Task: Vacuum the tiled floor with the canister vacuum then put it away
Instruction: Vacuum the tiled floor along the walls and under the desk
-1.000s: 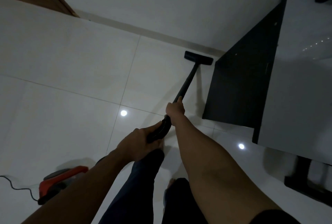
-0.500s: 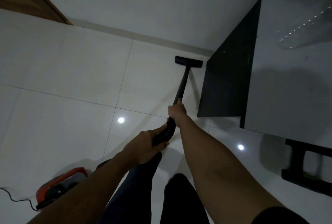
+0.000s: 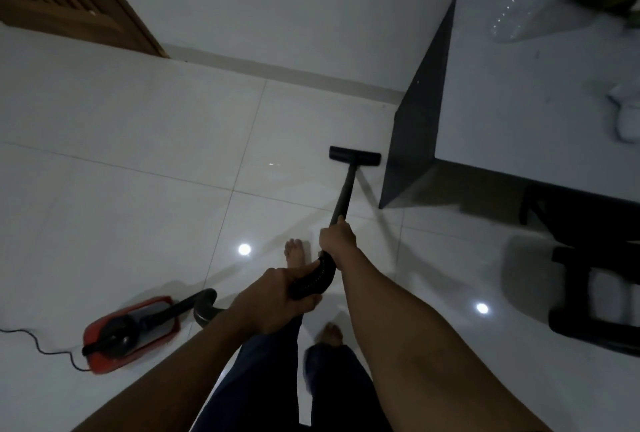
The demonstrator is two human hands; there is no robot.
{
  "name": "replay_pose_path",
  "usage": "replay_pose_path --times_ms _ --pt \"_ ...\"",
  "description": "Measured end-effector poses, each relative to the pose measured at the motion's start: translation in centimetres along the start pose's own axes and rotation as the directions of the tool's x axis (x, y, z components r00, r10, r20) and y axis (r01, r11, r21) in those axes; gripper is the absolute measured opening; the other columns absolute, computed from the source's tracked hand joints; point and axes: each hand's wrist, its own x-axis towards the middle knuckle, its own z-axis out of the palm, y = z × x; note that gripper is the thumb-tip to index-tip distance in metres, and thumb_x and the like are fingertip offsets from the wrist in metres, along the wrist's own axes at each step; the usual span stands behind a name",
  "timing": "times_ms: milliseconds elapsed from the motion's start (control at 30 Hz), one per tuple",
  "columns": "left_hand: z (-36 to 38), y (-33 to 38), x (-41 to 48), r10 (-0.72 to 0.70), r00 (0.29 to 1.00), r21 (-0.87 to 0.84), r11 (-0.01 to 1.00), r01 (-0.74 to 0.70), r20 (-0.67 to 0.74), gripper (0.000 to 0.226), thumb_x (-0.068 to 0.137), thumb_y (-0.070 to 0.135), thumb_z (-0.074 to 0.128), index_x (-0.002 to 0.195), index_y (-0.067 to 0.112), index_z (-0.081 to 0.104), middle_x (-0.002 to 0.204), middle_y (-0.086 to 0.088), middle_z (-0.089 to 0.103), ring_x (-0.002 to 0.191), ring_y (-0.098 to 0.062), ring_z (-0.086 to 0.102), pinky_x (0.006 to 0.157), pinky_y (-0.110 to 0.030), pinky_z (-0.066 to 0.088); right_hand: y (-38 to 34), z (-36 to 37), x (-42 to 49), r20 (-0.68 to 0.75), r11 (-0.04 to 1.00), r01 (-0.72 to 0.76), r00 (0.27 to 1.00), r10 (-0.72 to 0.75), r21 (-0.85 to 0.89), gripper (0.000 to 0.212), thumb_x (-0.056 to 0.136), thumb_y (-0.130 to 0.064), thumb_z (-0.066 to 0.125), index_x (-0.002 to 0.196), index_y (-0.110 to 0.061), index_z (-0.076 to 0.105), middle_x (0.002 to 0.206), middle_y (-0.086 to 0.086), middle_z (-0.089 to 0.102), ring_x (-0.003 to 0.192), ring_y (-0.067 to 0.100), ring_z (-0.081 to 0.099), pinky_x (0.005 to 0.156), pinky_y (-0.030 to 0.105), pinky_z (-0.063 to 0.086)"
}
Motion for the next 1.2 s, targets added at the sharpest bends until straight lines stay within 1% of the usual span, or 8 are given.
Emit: replay_pose_path --times_ms 100,233,400,500,767,867,1033,1200 --pt "2.6 0.1 -3.0 0.022 1.0 -0.014 1.0 -0.022 0.003 0.053 0.092 0.03 0.067 0.143 0.029 0.051 0.081 0.005 0.07 0.062 -0.002 0.063 0.064 -0.012 0.045 3.1 0.4 -2.2 -0.012 0.999 0.004 1.0 -0.005 -0.033 0.07 0.097 -0.012 0.045 0.159 -0.025 0.015 0.136 0.012 0.054 0.105 0.028 0.061 0.067 0.029 0.044" --pt "6.1 -0.5 -7.6 0.027 1.0 0.043 0.999 -0.027 0.006 0.06 0.09 0.04 0.066 0.145 0.038 0.045 0.081 0.006 0.069 0.065 -0.008 0.065 0.068 -0.027 0.055 8.5 1.9 -5.4 -0.016 0.999 -0.014 1.0 0.014 0.036 0.071 0.095 -0.013 0.045 0.158 -0.026 0.015 0.132 0.013 0.056 0.084 0.025 0.064 0.07 0.033 0.057" --pt "9.7 -1.8 -12.8 0.059 0.997 0.065 0.996 -0.062 0.051 0.057 0.091 0.042 0.063 0.145 0.042 0.043 0.08 0.007 0.069 0.066 -0.011 0.064 0.069 -0.031 0.055 13.8 4.2 -9.2 -0.016 0.995 -0.015 1.0 0.016 0.095 0.072 0.094 -0.015 0.047 0.158 -0.027 0.016 0.133 0.012 0.056 0.099 0.03 0.067 0.083 0.041 0.059" --pt "11.4 -2.6 -15.4 0.075 0.995 0.11 0.991 -0.082 0.066 0.057 0.093 0.042 0.062 0.146 0.043 0.041 0.086 0.007 0.07 0.071 -0.01 0.065 0.073 -0.03 0.055 16.3 5.2 -11.7 -0.025 0.998 -0.013 1.0 0.015 0.065 0.071 0.096 -0.017 0.048 0.158 -0.026 0.015 0.136 0.011 0.055 0.102 0.028 0.066 0.08 0.034 0.057" --pt "16.2 -6.3 -23.3 0.11 0.988 0.06 0.991 -0.116 0.107 0.061 0.092 0.039 0.064 0.148 0.037 0.042 0.073 0.013 0.065 0.061 -0.004 0.061 0.063 -0.019 0.048 23.5 10.5 -16.9 -0.05 0.994 -0.039 0.998 0.045 0.1 0.074 0.092 -0.016 0.046 0.158 -0.028 0.016 0.133 0.01 0.057 0.096 0.032 0.07 0.082 0.043 0.06" --pt "17.9 -7.6 -25.2 0.127 0.981 0.029 0.991 -0.133 0.148 0.064 0.088 0.047 0.062 0.148 0.04 0.041 0.075 0.01 0.069 0.064 -0.007 0.065 0.067 -0.028 0.054 26.3 11.6 -18.1 -0.095 0.991 -0.046 0.994 0.058 0.125 0.071 0.094 -0.018 0.047 0.158 -0.027 0.017 0.131 0.01 0.059 0.095 0.03 0.069 0.08 0.042 0.06" --pt "20.8 -7.9 -26.2 0.133 0.972 0.055 0.988 -0.146 0.196 0.065 0.089 0.048 0.06 0.149 0.043 0.037 0.072 0.01 0.066 0.06 -0.004 0.061 0.064 -0.023 0.05 30.3 10.4 -19.8 -0.142 0.992 -0.077 0.986 0.091 0.104 0.068 0.098 -0.013 0.044 0.158 -0.024 0.015 0.13 0.011 0.058 0.067 0.016 0.059 0.047 0.025 0.045" --pt "22.3 -6.2 -24.9 0.129 0.961 0.063 0.987 -0.148 0.243 0.061 0.092 0.042 0.063 0.149 0.041 0.039 0.067 0.018 0.061 0.057 0.002 0.057 0.062 -0.014 0.041 32.5 8.7 -18.9 -0.133 0.974 -0.128 0.979 0.154 0.186 0.07 0.096 -0.011 0.043 0.159 -0.025 0.015 0.121 0.013 0.06 0.07 0.023 0.066 0.059 0.031 0.058"
